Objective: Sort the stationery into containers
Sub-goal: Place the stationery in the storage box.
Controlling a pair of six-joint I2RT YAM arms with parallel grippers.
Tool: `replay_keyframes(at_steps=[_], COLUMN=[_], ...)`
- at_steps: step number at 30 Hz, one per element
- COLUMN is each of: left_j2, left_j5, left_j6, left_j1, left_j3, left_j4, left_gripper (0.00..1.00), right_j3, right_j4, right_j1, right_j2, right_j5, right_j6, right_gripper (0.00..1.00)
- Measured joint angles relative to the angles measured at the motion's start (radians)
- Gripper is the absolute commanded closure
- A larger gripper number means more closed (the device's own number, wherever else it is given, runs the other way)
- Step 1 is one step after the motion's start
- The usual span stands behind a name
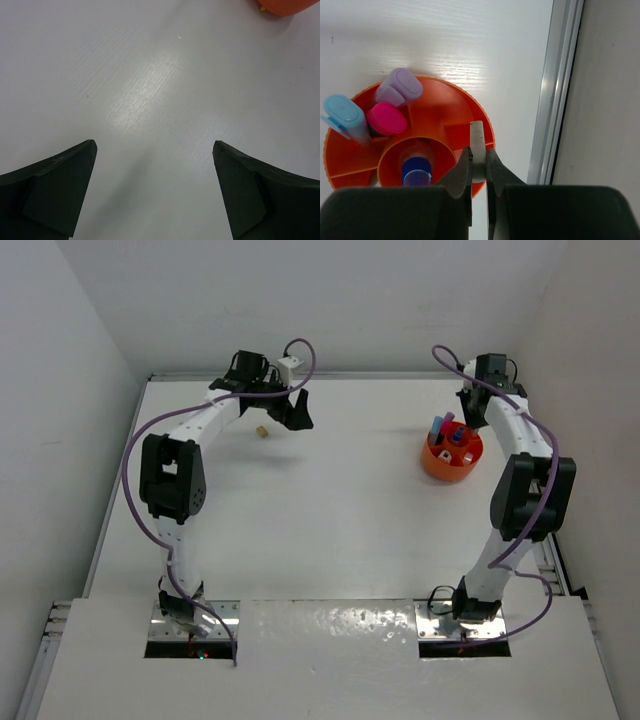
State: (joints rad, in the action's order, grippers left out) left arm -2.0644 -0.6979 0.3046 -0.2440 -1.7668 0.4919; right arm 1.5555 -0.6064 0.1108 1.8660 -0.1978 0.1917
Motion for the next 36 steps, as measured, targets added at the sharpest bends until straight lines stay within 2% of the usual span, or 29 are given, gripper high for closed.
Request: replay_keyframes(at_steps=[2,4,5,10,15,20,21,22,24,25,27,28,29,31,32,34,36], left_j2=[0.000,0.000,0.000,0.000,0.000,0.000,0.000,0.000,-0.003,-0.009,-0.035,-0.050,-0.061,-0.075,-0.080,-0.090,-0.102], left_j5=[0.002,0.005,0.005,0.008,0.008,0.017,0.033,0.051,0.130,0.182,0.282,0.327,0.370,0.452,0.487,0.552,0.605], left_j6=[0.000,0.000,0.000,0.000,0.000,-0.007,-0.021,-0.038,-0.096,-0.117,-0.154,-0.171,-0.196,-0.229,-0.250,-0.294,-0.349], left_j1=[-0.001,-0.001,-0.001,-0.002,-0.002,-0.002,-0.002,-0.001,0.009,0.011,0.024,0.032,0.045,0.069,0.079,0.098,0.109], left_j3=[0.000,0.000,0.000,0.000,0.000,0.000,0.000,0.000,0.000,-0.006,-0.040,-0.051,-0.054,-0.045,-0.039,-0.032,-0.032], left_j4=[-0.002,-0.002,-0.002,-0.002,-0.002,-0.003,-0.003,-0.006,-0.016,-0.012,0.006,0.008,0.005,0.005,0.005,0.008,0.006], left_gripper=[0.00,0.00,0.00,0.00,0.00,0.00,0.00,0.00,0.08,0.23,0.44,0.70,0.81,0.95,0.95,0.61,0.37], right_j3=[-0.009,-0.013,-0.013,-0.013,-0.013,-0.012,-0.012,-0.013,-0.026,-0.040,-0.074,-0.093,-0.117,-0.153,-0.171,-0.199,-0.230], right_j4=[0.005,0.004,0.004,0.004,0.004,0.004,0.004,0.004,0.014,0.024,0.047,0.057,0.071,0.095,0.111,0.137,0.162], right_j1=[0.008,0.015,0.018,0.021,0.021,0.021,0.021,0.021,0.020,0.017,0.012,0.008,0.002,-0.013,-0.024,-0.049,-0.075], right_j2=[0.000,0.001,0.002,0.002,0.002,0.002,0.002,-0.002,-0.021,-0.042,-0.088,-0.115,-0.145,-0.193,-0.214,-0.242,-0.261], right_j5=[0.014,0.024,0.028,0.051,0.063,0.068,0.068,0.068,0.063,0.052,0.029,0.009,-0.019,-0.073,-0.105,-0.151,-0.183], right_j6=[-0.007,-0.011,-0.013,-0.032,-0.036,-0.045,-0.054,-0.065,-0.092,-0.115,-0.156,-0.178,-0.200,-0.243,-0.263,-0.296,-0.319], right_gripper=[1.00,0.95,0.86,0.68,0.62,0.61,0.56,0.56,0.54,0.55,0.54,0.54,0.53,0.53,0.52,0.52,0.51])
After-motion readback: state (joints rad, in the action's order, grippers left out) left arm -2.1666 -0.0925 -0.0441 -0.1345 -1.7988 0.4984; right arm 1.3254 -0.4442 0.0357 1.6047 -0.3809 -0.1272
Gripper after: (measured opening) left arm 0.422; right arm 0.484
